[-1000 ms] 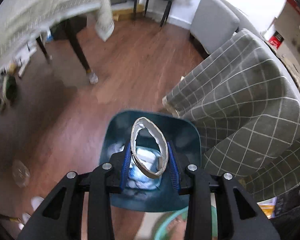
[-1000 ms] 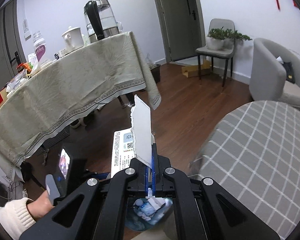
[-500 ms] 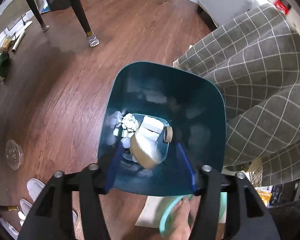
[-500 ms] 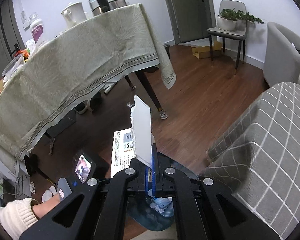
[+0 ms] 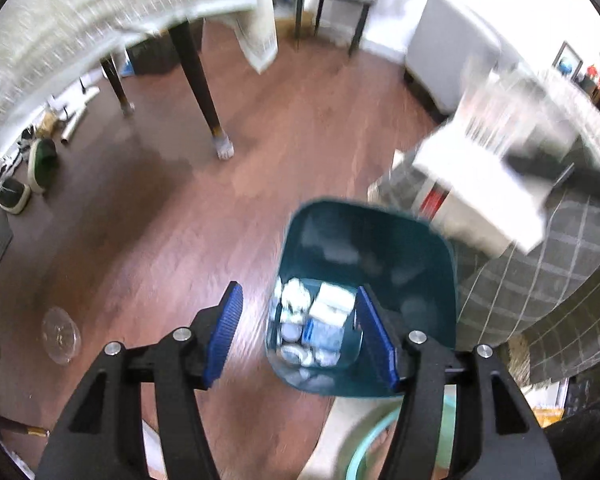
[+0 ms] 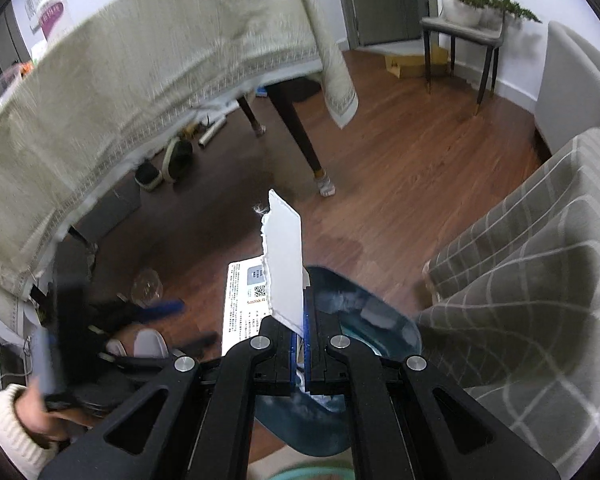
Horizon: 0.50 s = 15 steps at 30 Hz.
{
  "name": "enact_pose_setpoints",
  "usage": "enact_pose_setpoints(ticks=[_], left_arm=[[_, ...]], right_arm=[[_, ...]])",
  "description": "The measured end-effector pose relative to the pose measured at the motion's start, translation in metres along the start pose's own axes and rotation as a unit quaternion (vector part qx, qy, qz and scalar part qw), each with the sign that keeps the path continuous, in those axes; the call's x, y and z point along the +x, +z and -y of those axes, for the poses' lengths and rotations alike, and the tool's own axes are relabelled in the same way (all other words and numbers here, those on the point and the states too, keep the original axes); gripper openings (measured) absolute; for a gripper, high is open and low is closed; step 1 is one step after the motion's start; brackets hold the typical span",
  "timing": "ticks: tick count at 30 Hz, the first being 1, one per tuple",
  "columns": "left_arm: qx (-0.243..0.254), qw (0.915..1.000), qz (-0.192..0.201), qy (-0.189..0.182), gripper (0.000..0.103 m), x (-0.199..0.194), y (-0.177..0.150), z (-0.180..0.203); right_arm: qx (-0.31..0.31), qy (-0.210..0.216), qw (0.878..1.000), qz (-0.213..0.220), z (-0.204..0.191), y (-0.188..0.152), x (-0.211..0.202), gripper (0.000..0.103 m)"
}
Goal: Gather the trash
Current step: 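Open the right tool over the bin to drop the white paper box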
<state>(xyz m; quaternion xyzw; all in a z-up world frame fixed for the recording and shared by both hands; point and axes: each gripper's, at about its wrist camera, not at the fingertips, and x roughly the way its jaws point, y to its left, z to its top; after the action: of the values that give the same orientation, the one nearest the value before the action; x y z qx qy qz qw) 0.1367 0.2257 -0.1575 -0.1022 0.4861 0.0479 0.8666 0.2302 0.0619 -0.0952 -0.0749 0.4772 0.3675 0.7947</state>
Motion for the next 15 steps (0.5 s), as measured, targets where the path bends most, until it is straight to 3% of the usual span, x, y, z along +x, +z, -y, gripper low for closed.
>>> enact_pose_setpoints(ticks=[6,15], left_arm=[[-0.015,0.9989,0.043,-0.006,0.053,-0.031,0.003,-0.007],[-0.011,0.998,0.06,-0.016,0.043,-0.039,0.004,-0.004]], right_arm=[[-0.002,-0.015,0.999,-0.048,0.001,-0.018,0.038,0.002],[-0.003,-0.036,0.993,-0.114,0.01,-0.048,0.085,0.002]])
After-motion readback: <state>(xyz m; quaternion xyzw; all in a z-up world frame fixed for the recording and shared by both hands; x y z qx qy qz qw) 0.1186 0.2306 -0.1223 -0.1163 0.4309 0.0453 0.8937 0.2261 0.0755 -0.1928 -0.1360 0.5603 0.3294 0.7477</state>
